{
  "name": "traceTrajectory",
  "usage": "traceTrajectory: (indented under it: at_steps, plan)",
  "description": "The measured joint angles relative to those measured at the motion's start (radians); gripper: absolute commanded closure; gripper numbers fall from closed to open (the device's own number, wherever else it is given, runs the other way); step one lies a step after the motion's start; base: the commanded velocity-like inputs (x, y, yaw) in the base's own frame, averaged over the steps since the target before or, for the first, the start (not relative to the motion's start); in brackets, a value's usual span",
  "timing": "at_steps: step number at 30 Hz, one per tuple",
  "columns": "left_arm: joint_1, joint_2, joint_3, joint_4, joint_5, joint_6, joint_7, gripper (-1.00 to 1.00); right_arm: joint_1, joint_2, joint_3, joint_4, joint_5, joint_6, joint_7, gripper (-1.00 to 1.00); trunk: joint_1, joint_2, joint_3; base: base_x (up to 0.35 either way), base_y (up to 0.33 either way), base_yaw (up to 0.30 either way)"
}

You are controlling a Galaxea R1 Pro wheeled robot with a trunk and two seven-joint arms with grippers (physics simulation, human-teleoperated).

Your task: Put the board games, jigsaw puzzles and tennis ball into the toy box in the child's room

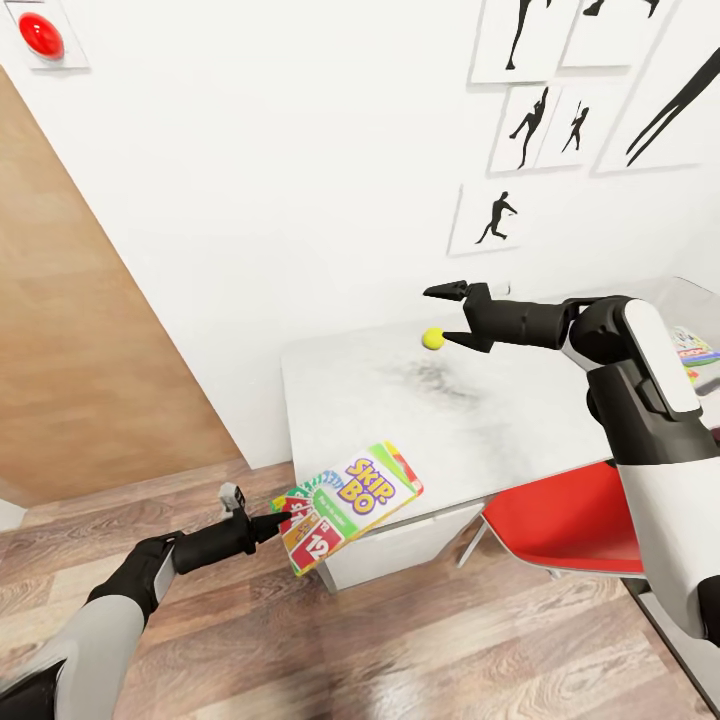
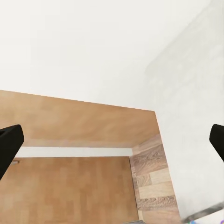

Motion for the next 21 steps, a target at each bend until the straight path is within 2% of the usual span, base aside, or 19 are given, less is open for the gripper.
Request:
traceTrajectory:
  at_steps: [21]
  plan:
    - [0.0, 0.0, 0.0, -0.001, -0.001, -0.01, 0.0, 1.0, -0.003, 0.001, 0.001, -0.001, 0.0, 0.0, -0.001, -1.0, 0.0, 0.0, 0.0, 0.0, 0.0, 0.0]
